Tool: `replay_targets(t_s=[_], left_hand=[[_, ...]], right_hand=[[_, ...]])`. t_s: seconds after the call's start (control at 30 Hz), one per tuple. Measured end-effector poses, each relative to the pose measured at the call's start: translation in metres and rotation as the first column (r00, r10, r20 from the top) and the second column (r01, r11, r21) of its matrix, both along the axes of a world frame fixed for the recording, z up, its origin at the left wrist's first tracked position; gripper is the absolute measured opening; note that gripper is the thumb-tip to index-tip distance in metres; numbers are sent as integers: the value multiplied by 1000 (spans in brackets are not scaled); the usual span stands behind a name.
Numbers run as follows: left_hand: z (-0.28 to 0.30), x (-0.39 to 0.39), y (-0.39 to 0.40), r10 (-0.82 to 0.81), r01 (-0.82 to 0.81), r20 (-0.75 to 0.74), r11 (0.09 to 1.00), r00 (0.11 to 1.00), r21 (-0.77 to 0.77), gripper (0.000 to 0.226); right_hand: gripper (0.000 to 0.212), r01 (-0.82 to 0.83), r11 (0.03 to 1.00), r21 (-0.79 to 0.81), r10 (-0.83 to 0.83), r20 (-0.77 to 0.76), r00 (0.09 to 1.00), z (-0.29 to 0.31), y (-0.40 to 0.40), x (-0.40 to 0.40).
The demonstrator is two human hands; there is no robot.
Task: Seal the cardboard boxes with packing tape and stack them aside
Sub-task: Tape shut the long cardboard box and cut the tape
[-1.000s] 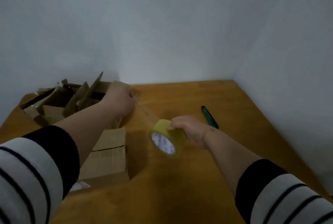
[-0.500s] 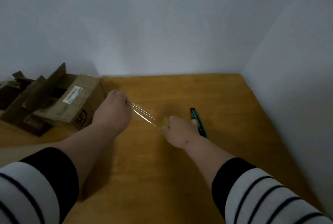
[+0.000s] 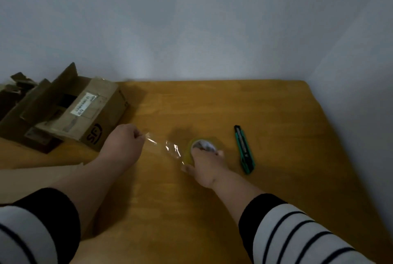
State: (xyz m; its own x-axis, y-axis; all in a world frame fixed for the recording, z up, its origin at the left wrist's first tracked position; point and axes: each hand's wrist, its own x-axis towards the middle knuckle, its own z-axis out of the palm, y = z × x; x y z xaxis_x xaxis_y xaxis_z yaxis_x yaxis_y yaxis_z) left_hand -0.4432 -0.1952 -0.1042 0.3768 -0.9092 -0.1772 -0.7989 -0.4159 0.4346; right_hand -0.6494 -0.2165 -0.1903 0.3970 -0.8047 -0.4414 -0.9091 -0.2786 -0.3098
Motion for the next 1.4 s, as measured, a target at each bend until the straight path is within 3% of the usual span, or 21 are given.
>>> replay_targets(t_s=[0.07,0.13,0.17,0.2,0.27,0.33,0.43,0.53,0.63,0.7,0.77,0.87,1.0,1.13,1.4], left_hand=[[0,0,1,-24,24,9,1000,1000,-14,24],[-1,0,2,-53,53,25,998,998,-31,24],[-2,1,3,-66,67,29,997,997,-37,23],[-3,1,5,-74,75,28,996,997,-40,22],[-7,1,8,-72,73,21,996,997,-54,20],[-10,2,12,-52,54,22,996,998,-70,19],[-13,3,17,-31,34,35,995,999,-93,20],[-14,6,21,-4,7,32,994,999,-111,23],[-13,6,25,17,-15,14,990,1000,-138,20],[-9,5,25,18,-19,-6,986,1000,-168,18],[1,3,25,-16,15,-5,978,1000,-207,17],[25,0,25,-97,107,53,960,994,-257,16],[62,-6,27,-231,274,178,920,957,-280,16],[95,-4,34,-334,405,299,888,894,-219,17],[185,66,83,-339,405,373,907,864,-113,13]], right_hand=[[49,18,990,143,-35,119,992,6,-2,-7],[40,221,958,183,-272,336,902,13,-7,-18],[32,377,919,117,-391,395,831,14,-13,-26],[24,512,859,-10,-469,388,794,13,-19,-35],[20,625,749,-221,-590,207,780,3,-27,-54],[43,655,732,-189,-668,-11,744,-10,-31,-70],[59,652,748,-121,-663,-167,730,-26,-27,-81],[44,637,750,-176,-660,-146,737,-32,-27,-85],[48,720,692,-48,-722,-59,690,-26,-29,-82],[49,775,628,65,-778,47,626,-14,-30,-74],[35,815,540,210,-839,211,501,2,-28,-60],[20,749,490,446,-866,347,361,32,-21,-32],[22,601,539,591,-831,491,262,78,-8,0],[28,450,603,658,-794,546,267,118,13,26],[28,134,686,715,-726,663,180,185,90,90]])
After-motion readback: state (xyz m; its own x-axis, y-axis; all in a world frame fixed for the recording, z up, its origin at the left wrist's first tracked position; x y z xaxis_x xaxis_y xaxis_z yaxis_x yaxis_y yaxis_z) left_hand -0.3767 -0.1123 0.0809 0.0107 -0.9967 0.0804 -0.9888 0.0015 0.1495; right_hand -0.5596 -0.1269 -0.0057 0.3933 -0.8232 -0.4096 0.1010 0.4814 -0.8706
